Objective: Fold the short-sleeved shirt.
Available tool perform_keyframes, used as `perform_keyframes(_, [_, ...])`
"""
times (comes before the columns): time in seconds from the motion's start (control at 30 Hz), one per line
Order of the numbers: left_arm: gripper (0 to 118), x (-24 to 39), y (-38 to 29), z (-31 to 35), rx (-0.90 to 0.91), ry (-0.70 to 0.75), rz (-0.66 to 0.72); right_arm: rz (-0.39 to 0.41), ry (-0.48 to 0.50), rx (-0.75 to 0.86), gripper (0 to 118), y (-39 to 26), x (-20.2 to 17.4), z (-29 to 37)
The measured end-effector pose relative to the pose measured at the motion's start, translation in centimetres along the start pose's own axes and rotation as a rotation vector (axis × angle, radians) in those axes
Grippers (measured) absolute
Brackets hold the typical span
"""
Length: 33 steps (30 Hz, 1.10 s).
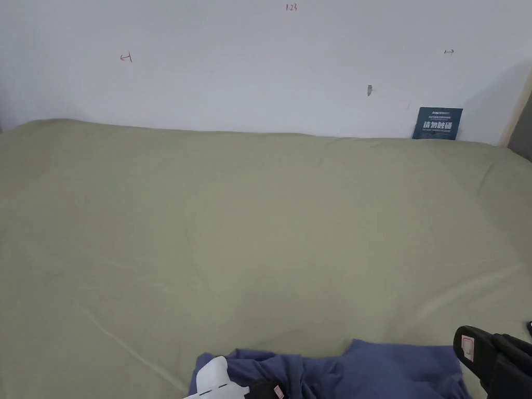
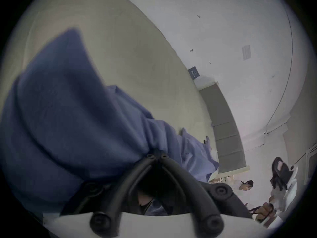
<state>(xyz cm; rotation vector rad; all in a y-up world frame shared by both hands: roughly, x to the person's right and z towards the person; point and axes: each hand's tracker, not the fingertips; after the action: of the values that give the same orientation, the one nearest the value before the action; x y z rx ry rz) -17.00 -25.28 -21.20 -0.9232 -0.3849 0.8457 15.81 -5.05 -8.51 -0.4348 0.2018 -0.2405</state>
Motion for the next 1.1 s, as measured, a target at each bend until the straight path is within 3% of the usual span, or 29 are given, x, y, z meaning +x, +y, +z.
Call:
perform_keyframes(0.17, [1, 0.2, -0.8, 0.3, 0.003, -0.118, 0.097, 0.021, 0.014, -0.034, 0, -0.8, -0.9, -0.8])
perform_keyframes(0.33, [1, -0.4, 0.3, 1.4, -0.042, -0.136, 0.157, 0.02, 0.025, -0.053, 0, -0.6, -1.2, -1.5])
perform_keyframes(0.43, [2, -0.6, 3.5, 5.2, 0.011, -0.122, 0.077, 0.039, 0.03, -0.054, 0, -0.4, -1.3, -1.6])
perform_keyframes(0.47, [7, -0.7, 4.9, 6.6, 0.021, -0.061, 0.019, 0.046, 0.029, -0.055, 0, -0.4, -1.3, -1.7])
perform_keyframes(0.57, [85, -2.2, 7.5, 9.4, -0.019, 0.095, -0.052, 0.053, 0.03, -0.056, 0, -0.4, -1.4, -2.1])
perform_keyframes(0.6, [94, -3.0, 7.9, 10.1, -0.003, 0.121, -0.034, 0.05, 0.035, -0.059, 0, -0.4, -1.3, -2.2])
perform_keyframes(0.73, [94, -6.9, 7.3, 9.4, -0.059, 0.129, 0.15, 0.048, 0.054, -0.06, 0, -0.5, -1.5, -2.5])
perform_keyframes(0.8, [93, -7.2, 6.2, 9.2, -0.005, 0.038, 0.123, 0.052, 0.061, -0.064, 0, -0.5, -1.6, -2.5])
perform_keyframes(0.9, [91, -6.2, 5.8, 9.1, -0.005, 0.051, 0.1, 0.061, 0.062, -0.067, 0, -0.4, -1.7, -2.3])
perform_keyframes(0.93, [85, -6.0, 5.7, 8.9, -0.025, 0.047, 0.093, 0.062, 0.062, -0.064, 0, -0.3, -1.7, -2.3])
perform_keyframes(0.97, [68, -5.6, 5.6, 8.7, -0.045, 0.044, 0.084, 0.061, 0.062, -0.061, 0, -0.3, -1.7, -2.2])
perform_keyframes(1.0, [24, -5.1, 5.3, 8.3, -0.063, 0.093, 0.055, 0.058, 0.061, -0.059, 0, -0.3, -1.6, -2.2])
perform_keyframes(1.1, [19, -5.3, 4.8, 7.9, -0.036, 0.103, 0.066, 0.046, 0.055, -0.054, 0, -0.4, -1.4, -2.0])
